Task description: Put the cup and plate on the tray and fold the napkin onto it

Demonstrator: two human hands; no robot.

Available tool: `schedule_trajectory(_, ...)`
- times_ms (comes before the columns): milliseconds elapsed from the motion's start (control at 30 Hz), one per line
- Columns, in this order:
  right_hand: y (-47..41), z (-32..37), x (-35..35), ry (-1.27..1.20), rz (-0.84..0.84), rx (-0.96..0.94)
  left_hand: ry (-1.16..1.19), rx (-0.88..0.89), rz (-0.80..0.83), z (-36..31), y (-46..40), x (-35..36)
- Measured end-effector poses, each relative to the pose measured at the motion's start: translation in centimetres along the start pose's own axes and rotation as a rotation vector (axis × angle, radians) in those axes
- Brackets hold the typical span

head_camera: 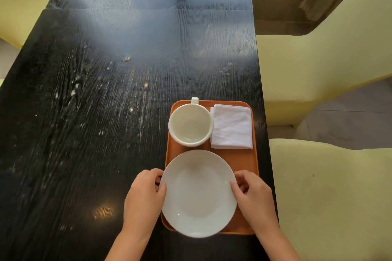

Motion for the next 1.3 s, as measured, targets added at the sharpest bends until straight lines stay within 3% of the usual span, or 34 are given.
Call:
schedule_trajectory(300, -0.4, 0.0, -1.3, 0.034, -0.055, 0.027, 0.025, 0.107, -0.054, -1.4, 0.2, 0.8)
schedule_trajectory(933, -0.2, -0.7, -1.7, 0.099, -0.041, 0.045, 0.205, 0.063, 0.011, -0.2, 0.3, 1.8)
schedule_trajectory(1167, 0.6, 3.2, -3.8, 0.430, 0.015, -0.036, -0.082, 0.129, 0.153, -2.4, -0.2, -0.8)
schedule_trajectory(1300, 0.3, 7.4, -3.9, 0.450, 0.212, -0.107, -0.232, 0.278, 0.293, -5.6, 0.3, -2.6)
Point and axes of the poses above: each hand's wrist, its own y-axis away from the middle knuckle, its own x-axis out of the palm, z = x × y, the point moved 5 cm from there along -y, towards the middle knuckle, and after that the axes turned 3 degrees about x, right-handed, at the moved point
